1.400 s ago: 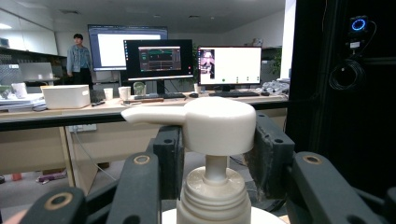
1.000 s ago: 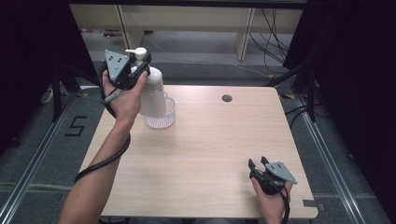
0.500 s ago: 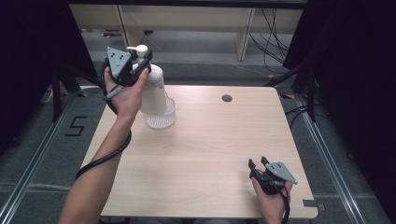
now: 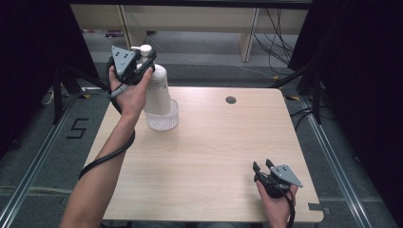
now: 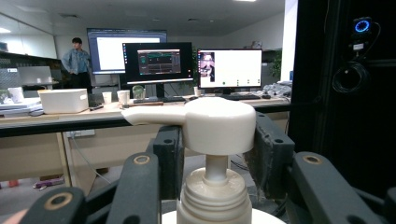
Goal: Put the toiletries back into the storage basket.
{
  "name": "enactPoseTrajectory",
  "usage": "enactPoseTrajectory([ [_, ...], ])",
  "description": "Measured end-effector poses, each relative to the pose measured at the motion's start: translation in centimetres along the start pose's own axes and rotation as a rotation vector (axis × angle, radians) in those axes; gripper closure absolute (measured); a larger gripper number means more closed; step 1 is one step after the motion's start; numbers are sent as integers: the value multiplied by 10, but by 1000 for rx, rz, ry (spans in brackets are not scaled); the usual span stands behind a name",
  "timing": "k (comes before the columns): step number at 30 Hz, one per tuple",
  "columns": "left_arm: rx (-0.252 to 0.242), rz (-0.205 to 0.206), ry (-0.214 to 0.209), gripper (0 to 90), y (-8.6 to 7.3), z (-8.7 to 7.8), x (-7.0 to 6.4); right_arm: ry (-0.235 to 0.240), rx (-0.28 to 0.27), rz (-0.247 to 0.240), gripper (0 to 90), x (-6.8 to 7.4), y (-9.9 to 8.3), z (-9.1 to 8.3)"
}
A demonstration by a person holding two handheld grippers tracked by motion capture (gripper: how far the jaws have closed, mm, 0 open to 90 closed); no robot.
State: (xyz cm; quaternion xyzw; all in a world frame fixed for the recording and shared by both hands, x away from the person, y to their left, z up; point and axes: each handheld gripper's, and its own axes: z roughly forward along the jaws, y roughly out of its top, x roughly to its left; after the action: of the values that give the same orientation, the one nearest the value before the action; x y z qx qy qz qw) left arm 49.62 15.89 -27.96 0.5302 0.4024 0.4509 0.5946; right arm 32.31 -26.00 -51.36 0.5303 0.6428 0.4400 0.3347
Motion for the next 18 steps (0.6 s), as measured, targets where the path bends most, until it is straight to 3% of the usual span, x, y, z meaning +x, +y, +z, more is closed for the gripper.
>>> enactPoseTrajectory([
  [18, 16, 11, 8, 590, -7, 20, 4, 2, -1, -1, 475, 0, 0, 0],
])
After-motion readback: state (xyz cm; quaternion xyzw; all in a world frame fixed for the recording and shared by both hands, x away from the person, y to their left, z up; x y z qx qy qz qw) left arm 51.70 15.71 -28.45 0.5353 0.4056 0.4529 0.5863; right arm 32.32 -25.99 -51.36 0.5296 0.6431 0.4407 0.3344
